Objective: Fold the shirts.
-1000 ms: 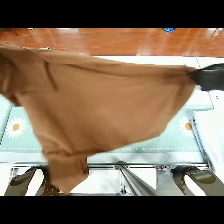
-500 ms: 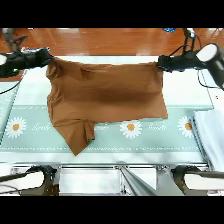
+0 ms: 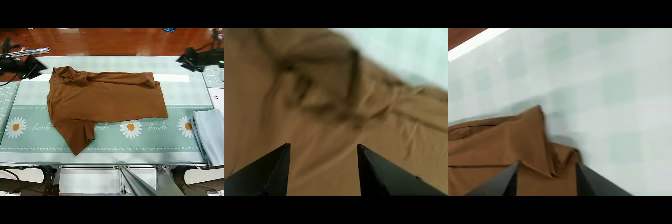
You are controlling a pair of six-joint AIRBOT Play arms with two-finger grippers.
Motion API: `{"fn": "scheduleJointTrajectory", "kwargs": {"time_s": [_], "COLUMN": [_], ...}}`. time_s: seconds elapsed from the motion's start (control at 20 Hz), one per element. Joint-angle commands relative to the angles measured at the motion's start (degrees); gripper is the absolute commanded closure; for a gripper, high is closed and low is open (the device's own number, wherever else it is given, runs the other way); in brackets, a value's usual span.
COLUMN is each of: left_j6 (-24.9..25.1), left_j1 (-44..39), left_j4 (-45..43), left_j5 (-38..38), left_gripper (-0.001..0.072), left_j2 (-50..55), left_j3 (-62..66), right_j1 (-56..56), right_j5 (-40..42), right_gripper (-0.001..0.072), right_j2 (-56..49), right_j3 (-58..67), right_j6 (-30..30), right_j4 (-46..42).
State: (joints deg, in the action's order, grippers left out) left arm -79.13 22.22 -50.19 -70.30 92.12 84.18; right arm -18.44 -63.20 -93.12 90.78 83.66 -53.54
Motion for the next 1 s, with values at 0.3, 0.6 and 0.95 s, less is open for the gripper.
{"fn": "scheduleJointTrajectory", "kwargs": {"time_s": [0.3,0.6,0.95], "left_j6": [12.85,13.05,12.9], "left_j1": [22.53,23.87,16.76], "left_j4": [6.67,7.91,9.77], "left_j5": [-3.8,4.37,11.61], "left_gripper": [0.0196,0.0197,0.0197], "left_j2": [-24.02,-27.56,-21.31], "left_j3": [-46.1,-56.92,-56.92], "right_j1": [-12.7,-12.39,-12.41], "right_j5": [2.62,1.88,1.73], "right_gripper": [0.0303,0.0303,0.0303], "right_j2": [24.37,35.32,35.36], "right_j3": [-40.76,-55.58,-55.8], "right_j6": [-5.95,-10.91,-10.91], "right_j4": [0.83,4.17,5.03]}}
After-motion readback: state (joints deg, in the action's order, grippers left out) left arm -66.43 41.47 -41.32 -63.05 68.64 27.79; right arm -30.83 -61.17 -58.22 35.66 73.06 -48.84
